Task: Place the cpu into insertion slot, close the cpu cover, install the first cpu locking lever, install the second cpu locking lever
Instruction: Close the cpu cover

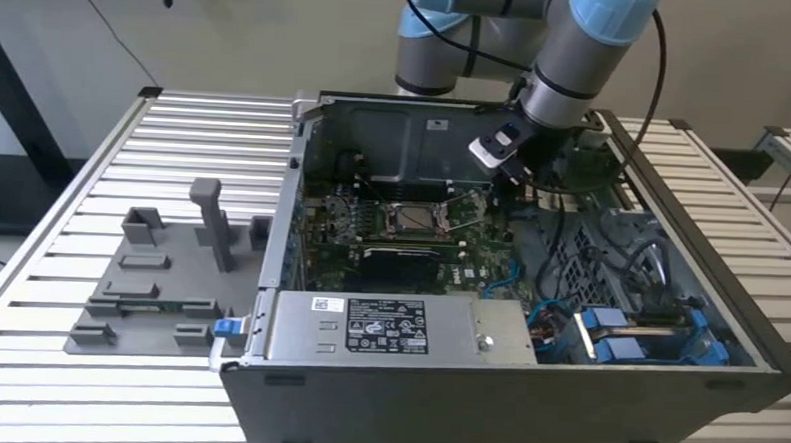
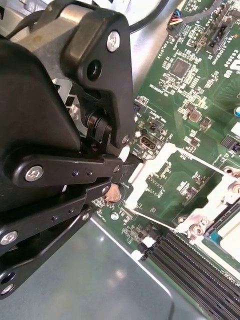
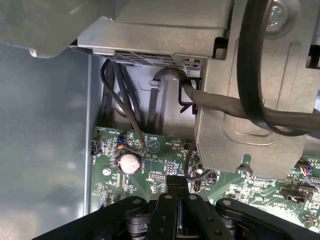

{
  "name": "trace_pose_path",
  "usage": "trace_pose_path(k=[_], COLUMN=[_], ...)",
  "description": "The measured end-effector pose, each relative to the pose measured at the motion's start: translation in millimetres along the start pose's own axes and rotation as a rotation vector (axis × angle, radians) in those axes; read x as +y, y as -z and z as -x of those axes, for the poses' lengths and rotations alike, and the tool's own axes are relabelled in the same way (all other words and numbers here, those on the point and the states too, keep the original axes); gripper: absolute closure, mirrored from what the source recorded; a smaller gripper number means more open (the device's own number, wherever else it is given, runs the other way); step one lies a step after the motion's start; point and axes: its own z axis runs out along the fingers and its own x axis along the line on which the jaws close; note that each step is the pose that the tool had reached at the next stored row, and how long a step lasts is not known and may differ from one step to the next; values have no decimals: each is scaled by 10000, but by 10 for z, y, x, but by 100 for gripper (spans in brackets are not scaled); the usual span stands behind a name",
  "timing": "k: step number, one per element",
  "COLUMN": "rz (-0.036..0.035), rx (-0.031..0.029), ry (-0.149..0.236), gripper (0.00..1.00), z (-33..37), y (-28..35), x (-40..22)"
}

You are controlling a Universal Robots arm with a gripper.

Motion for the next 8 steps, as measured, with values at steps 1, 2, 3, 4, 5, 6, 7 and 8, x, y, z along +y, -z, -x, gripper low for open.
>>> trace_pose_path(k=[1,2,3,4,5,6,7,8], rz=[-18,-38,-52,-61,-66,-68,-70,-70], rx=[0,3,7,9,10,10,12,11], ry=[-3,-5,-6,-8,-8,-8,-7,-7], gripper=[89,89,89,89,89,89,89,89], z=[0,-1,-2,-4,-6,-7,-8,-9], y=[4,11,23,38,48,53,55,57], x=[-1,-1,-3,-5,-6,-8,-13,-19])
